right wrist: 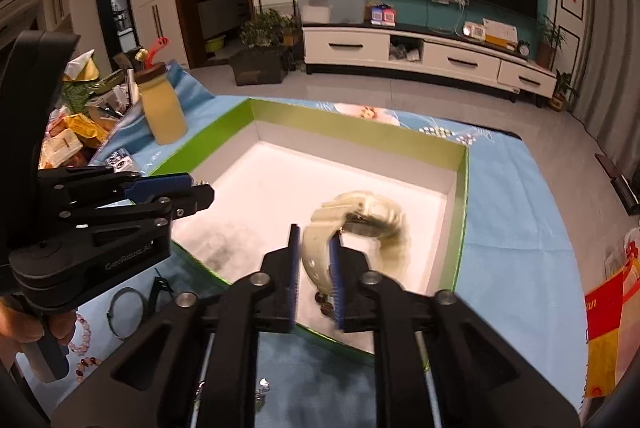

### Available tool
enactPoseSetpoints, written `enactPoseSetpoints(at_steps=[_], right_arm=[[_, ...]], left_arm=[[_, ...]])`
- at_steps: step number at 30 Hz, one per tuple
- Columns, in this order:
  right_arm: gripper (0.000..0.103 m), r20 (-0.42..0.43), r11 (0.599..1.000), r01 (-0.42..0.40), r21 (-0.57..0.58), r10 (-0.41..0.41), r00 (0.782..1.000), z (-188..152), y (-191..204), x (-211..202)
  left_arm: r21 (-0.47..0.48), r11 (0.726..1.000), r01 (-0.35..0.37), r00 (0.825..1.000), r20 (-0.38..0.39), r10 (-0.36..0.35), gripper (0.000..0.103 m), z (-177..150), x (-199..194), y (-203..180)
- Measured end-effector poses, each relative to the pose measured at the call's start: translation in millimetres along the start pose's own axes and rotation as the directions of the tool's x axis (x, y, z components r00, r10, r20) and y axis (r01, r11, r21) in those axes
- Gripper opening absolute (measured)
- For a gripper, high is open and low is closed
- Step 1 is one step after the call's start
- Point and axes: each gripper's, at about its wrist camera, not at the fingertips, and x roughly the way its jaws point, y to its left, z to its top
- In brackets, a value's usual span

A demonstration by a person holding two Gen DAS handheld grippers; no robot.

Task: Organize jewelry
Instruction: 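Lower the ring and white watch into the green box and open both tools, then withdraw both tools from the box toward the remaining bead bracelets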

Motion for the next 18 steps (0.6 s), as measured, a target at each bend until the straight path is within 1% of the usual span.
enactPoseSetpoints(at_steps=[2,3,5,7,8,9,10,14,18], right_arm=[[0.026,0.019,1.000,-0.003,0.012,0.003,1.000,-0.8,-3.1,-5.7],[0.032,0.031,1.000,0.000,0.015,-0.001,1.000,-1.1,-4.1,-9.9],[0.039,0.053,1.000,0.000,0.025,-0.001,0.999,-1.5,-6.8,-18.9],[0.039,0.064,0.999,-0.004,0.033,0.002,0.998,-1.6,-8.6,-25.4],[0.039,0.070,0.999,-0.006,0.038,0.003,0.998,-2.6,-9.9,-30.2],[0.039,0.076,0.999,-0.008,0.045,0.005,0.997,-4.4,-11.3,-35.2],[0.039,0.079,0.999,-0.010,0.049,0.006,0.997,-6.2,-12.2,-38.6],[0.039,0.089,0.997,-0.015,0.071,0.008,0.996,-18.4,-16.1,-56.5],[0.039,0.084,0.997,-0.018,0.082,0.011,0.996,-33.4,-17.3,-71.5]], left_arm=[[0.002,1.000,0.001,1.000,0.014,-0.001,0.052,-0.3,-3.4,-0.6],[0.006,1.000,0.000,1.000,0.020,0.000,0.057,-1.3,-5.7,-1.3],[0.009,1.000,-0.003,1.000,0.029,0.003,0.064,-2.9,-10.3,-0.8],[0.005,1.000,-0.002,0.999,0.036,0.001,0.065,-4.6,-15.7,1.7],[0.001,1.000,0.002,0.999,0.039,-0.002,0.071,-5.0,-18.9,2.8],[-0.006,1.000,0.007,0.999,0.040,-0.007,0.082,-5.8,-22.3,5.0],[-0.010,1.000,0.010,0.999,0.043,-0.009,0.084,-6.8,-24.8,6.4],[-0.015,1.000,0.006,0.998,0.059,-0.005,0.085,-11.3,-38.5,10.4],[-0.034,0.999,0.018,0.997,0.077,-0.015,0.085,-16.5,-54.7,16.3]])
